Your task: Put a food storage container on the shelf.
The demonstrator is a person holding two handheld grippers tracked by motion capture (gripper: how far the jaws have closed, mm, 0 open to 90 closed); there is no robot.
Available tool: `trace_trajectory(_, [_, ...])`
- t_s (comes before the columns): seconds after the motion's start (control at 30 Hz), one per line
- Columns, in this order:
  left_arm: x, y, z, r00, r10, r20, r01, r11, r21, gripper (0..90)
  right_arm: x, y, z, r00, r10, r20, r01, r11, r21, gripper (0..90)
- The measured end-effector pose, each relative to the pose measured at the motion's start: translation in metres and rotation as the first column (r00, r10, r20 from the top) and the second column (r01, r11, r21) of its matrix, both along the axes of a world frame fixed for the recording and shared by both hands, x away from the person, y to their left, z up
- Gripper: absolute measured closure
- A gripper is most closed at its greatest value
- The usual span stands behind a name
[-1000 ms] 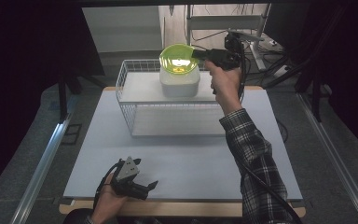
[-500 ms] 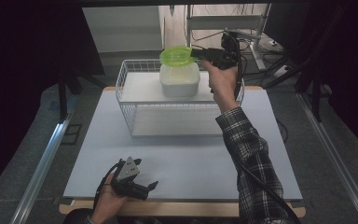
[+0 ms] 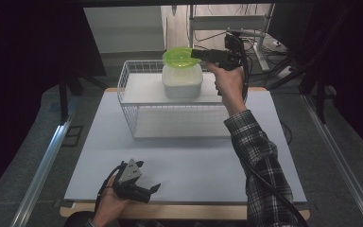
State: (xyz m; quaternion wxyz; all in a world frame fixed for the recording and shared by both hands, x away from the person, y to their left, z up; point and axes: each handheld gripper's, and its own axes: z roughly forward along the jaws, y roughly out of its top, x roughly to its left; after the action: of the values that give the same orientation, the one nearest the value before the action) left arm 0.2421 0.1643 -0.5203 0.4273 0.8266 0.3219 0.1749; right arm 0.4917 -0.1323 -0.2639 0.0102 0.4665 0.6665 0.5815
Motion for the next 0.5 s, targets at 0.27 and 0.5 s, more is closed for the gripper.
trace_trajectory(0.27, [0.0, -0.001, -0.001, 1.0, -0.001, -0.004, 0.001, 1.0, 0.004, 0.9, -0.008, -0.006, -0.004, 0.9977, 0.048, 0.047, -0.047, 0.998, -0.036, 26.0])
trace_trajectory(0.5, [0.0, -0.001, -0.001, 1.0, -0.002, -0.003, 0.002, 1.0, 0.009, 0.9, -0.019, -0.014, -0.011, 0.9935, 0.072, 0.089, -0.067, 0.996, -0.054, 23.9])
